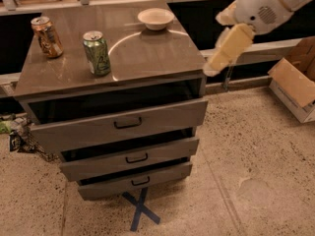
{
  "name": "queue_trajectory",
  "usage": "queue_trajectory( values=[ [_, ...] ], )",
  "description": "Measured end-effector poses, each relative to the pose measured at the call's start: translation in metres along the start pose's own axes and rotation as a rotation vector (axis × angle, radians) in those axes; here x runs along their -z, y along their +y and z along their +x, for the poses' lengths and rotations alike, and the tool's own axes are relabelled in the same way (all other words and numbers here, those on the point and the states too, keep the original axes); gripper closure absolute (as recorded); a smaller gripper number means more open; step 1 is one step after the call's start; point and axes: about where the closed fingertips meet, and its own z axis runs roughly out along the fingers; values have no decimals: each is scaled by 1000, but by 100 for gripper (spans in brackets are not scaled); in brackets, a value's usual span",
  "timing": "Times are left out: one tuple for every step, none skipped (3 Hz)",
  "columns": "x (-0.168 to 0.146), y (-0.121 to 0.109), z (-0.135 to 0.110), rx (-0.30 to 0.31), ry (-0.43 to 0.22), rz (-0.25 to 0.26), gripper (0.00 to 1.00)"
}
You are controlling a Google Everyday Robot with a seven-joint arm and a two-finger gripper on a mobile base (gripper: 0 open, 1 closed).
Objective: Place orange can into paper bowl
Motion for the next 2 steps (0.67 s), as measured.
queue_trajectory(
  values=[
    [-41, -23, -45, -65, -101, -20, 0],
    [-88, -46, -82, -111, -151, 48, 0]
  ],
)
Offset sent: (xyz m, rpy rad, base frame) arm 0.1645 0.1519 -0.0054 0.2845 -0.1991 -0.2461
